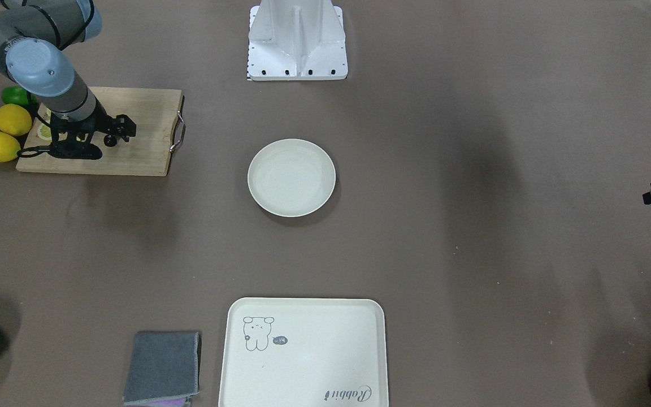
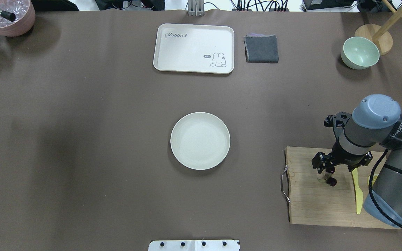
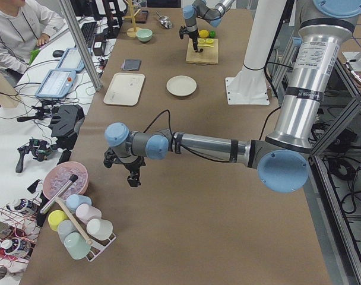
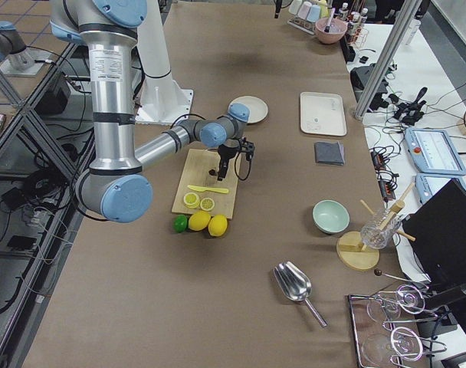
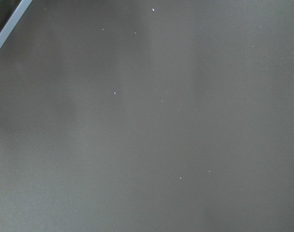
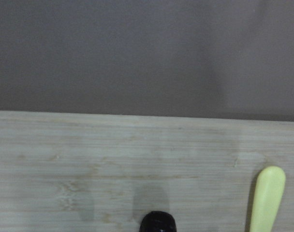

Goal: Place red cherry on plate
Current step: 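Lower the right gripper and grasp the dark red cherries by the stems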

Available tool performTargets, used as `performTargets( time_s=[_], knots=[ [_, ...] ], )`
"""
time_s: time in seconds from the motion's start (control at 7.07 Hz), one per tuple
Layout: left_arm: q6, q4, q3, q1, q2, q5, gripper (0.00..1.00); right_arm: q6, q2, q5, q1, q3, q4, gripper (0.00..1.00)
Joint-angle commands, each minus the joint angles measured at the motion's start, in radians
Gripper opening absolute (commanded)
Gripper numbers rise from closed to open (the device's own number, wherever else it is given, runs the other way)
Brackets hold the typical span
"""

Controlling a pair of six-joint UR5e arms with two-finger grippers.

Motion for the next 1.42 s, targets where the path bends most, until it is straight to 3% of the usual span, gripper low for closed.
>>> performTargets(
  time_s=[0.0, 0.14, 0.42, 0.85, 1.27],
  knots=[
    [-0.001, 0.002, 0.001, 0.000, 0.002, 0.000, 0.98, 0.001, 0.001, -0.014, -0.022, -0.022, 0.036, 0.86],
    [-0.001, 0.002, 0.001, 0.000, 0.002, 0.000, 0.98, 0.001, 0.000, -0.014, -0.024, -0.036, 0.053, 0.71],
    [-0.001, 0.002, 0.000, 0.000, 0.000, -0.002, 0.98, 0.000, 0.013, 0.001, -0.022, -0.024, 0.053, 0.20],
    [-0.001, 0.002, -0.004, 0.000, 0.002, -0.017, 0.98, 0.000, 0.018, 0.079, 0.043, 0.002, 0.042, 0.00],
    [-0.001, 0.002, -0.004, 0.000, 0.000, -0.019, 0.98, -0.003, 0.023, 0.089, 0.057, 0.000, 0.044, 0.00]
  ],
)
